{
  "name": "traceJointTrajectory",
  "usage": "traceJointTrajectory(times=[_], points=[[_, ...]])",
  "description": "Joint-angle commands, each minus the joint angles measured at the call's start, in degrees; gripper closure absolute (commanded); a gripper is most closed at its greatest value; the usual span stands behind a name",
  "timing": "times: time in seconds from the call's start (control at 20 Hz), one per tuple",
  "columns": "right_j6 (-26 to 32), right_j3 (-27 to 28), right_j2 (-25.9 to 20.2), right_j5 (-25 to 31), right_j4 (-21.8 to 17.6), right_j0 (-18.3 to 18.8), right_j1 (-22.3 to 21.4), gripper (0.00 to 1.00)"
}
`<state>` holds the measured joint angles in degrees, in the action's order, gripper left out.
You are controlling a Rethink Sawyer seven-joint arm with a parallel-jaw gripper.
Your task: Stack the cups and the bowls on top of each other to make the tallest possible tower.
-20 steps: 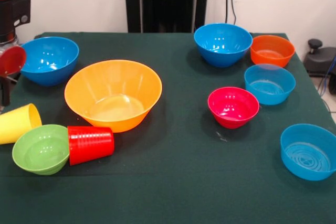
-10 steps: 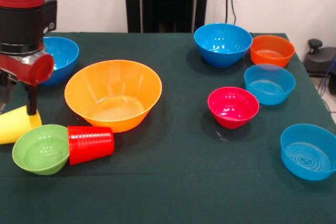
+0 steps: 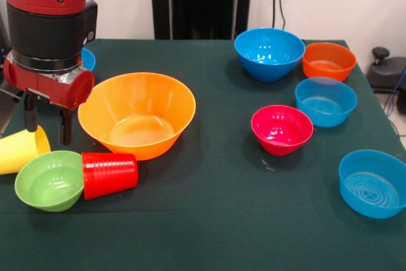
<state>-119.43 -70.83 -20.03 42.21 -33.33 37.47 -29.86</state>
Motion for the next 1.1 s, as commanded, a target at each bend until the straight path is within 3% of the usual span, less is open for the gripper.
traceJointTrajectory(times=[0.05, 0.65, 1.1], points=[[5.1, -1.7, 1.0, 2.0, -1.6, -0.9, 1.7, 0.00], [6.9, -7.0, 1.3, -2.9, -3.1, 1.5, 0.8, 0.00], [4.0, -9.4, 4.1, -6.1, -5.3, -0.3, 1.4, 0.00]])
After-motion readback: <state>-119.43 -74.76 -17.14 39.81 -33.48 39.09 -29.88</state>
